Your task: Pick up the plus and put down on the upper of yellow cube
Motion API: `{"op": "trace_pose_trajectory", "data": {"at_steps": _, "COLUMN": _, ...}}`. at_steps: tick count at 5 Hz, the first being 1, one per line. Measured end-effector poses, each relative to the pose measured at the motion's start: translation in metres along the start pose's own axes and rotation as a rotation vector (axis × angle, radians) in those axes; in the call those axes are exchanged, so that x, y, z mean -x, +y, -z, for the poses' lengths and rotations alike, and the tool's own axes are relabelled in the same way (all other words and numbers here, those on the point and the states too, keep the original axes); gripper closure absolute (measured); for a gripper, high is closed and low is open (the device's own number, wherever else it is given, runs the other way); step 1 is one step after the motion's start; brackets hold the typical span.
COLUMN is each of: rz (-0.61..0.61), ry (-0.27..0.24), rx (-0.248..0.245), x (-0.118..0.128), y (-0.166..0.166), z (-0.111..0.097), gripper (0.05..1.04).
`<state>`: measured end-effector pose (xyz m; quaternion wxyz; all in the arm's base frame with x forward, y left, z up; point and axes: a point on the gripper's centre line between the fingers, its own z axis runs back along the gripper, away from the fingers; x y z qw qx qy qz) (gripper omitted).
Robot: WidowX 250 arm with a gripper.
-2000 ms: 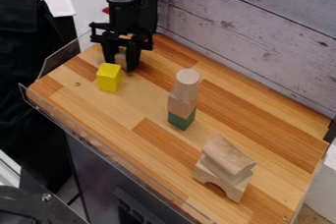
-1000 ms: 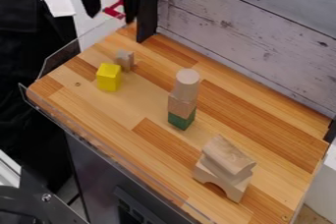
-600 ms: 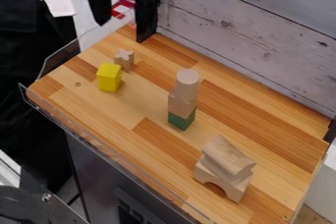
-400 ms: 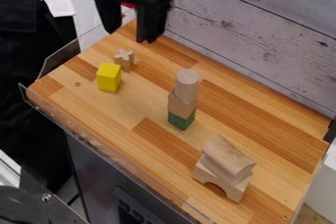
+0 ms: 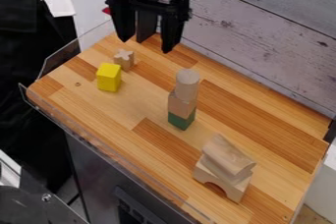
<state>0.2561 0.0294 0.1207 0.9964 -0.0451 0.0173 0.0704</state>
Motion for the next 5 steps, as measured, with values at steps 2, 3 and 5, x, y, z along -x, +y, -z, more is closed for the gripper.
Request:
{"op": "trace_pose_trajectory", "data": {"at_steps": 2, "rz": -0.034, "ry": 0.014, "rx": -0.085, "x": -0.0016, "y": 0.0050, "z": 0.0095, "gripper": 0.083}}
{"op": "trace_pose_trajectory", "data": {"at_steps": 3, "rz": -0.061, "ry": 0.056, "rx": -0.039, "x": 0.0006, "y": 0.0052, "z": 0.0137, "gripper": 0.083}}
{"op": "trace_pose_trajectory", "data": {"at_steps": 5, "rz": -0.068, "ry": 0.057, "rx": -0.033, "x": 0.0008, "y": 0.0081, "z": 0.0134, "gripper": 0.083}}
